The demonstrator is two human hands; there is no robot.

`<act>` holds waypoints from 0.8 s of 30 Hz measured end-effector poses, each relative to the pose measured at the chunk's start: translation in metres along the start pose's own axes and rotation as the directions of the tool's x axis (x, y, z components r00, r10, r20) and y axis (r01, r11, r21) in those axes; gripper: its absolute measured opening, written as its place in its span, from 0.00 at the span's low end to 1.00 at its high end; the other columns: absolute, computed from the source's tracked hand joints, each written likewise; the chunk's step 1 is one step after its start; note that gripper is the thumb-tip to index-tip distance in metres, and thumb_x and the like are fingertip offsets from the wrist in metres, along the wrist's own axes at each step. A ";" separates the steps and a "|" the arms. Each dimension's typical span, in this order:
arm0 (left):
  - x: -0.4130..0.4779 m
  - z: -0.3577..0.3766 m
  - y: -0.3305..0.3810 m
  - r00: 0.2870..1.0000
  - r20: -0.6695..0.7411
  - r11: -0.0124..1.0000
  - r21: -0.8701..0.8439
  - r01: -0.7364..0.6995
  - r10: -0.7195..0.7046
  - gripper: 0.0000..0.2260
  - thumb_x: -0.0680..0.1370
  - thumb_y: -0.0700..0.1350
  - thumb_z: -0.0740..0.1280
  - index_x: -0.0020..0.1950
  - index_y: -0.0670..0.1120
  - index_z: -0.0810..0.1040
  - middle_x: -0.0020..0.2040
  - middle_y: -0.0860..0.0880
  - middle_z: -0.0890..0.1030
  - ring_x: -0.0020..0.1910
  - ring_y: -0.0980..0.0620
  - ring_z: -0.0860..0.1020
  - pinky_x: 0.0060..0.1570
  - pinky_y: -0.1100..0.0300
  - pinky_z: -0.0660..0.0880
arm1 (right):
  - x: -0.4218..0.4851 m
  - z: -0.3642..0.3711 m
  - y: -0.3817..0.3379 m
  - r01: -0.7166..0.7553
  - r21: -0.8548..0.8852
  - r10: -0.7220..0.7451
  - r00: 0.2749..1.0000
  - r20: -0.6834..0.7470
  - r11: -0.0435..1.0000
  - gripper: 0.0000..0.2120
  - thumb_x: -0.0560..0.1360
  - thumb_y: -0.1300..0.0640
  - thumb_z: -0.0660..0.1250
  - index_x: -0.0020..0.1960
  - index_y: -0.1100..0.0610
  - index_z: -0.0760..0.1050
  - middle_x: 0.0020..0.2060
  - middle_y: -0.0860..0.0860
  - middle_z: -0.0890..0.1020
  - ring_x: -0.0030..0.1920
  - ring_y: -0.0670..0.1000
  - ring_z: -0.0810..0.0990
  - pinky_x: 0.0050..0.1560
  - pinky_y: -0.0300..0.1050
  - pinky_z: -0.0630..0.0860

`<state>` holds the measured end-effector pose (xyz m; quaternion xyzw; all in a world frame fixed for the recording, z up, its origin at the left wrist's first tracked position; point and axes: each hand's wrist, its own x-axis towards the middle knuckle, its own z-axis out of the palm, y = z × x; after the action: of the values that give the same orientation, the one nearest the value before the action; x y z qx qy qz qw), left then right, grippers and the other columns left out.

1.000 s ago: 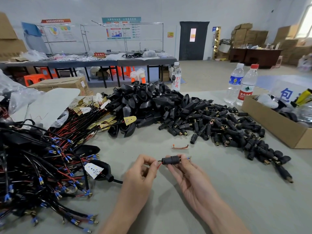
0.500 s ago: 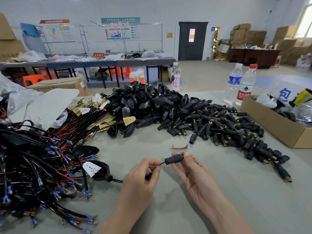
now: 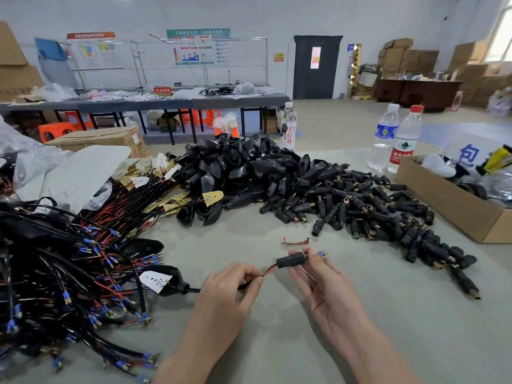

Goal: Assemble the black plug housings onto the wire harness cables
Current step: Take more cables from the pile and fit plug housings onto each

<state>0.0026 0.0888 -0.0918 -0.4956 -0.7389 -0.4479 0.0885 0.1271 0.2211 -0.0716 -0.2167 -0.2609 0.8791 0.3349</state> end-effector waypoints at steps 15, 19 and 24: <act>0.003 -0.001 0.001 1.000 -0.012 1.000 0.021 0.011 -0.011 0.06 0.80 0.44 0.64 0.49 0.50 0.81 0.42 0.66 0.74 0.44 0.66 0.72 0.48 0.56 0.69 | -0.004 0.001 0.001 0.035 -0.256 -0.006 0.994 0.111 0.966 0.14 0.74 0.50 0.66 0.52 0.59 0.82 0.52 0.59 0.85 0.51 0.56 0.86 0.46 0.43 0.83; 0.003 -0.001 0.000 1.000 0.004 1.000 -0.013 0.017 -0.017 0.06 0.81 0.42 0.65 0.49 0.49 0.81 0.42 0.64 0.76 0.43 0.57 0.74 0.48 0.52 0.73 | -0.005 0.003 0.000 0.016 -0.291 0.018 0.993 0.114 0.957 0.15 0.77 0.50 0.64 0.54 0.59 0.81 0.53 0.59 0.85 0.50 0.56 0.86 0.44 0.43 0.83; 0.002 0.000 0.001 0.999 0.005 0.999 0.004 0.032 -0.032 0.08 0.81 0.47 0.62 0.49 0.50 0.81 0.43 0.63 0.77 0.43 0.54 0.74 0.48 0.56 0.70 | -0.005 0.003 0.006 0.044 -0.387 0.001 0.993 0.115 0.921 0.16 0.79 0.50 0.63 0.55 0.61 0.80 0.52 0.59 0.86 0.47 0.55 0.86 0.41 0.42 0.82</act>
<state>0.0024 0.0905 -0.0897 -0.4846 -0.7478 -0.4465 0.0807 0.1256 0.2131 -0.0718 -0.2261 -0.4508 0.8170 0.2797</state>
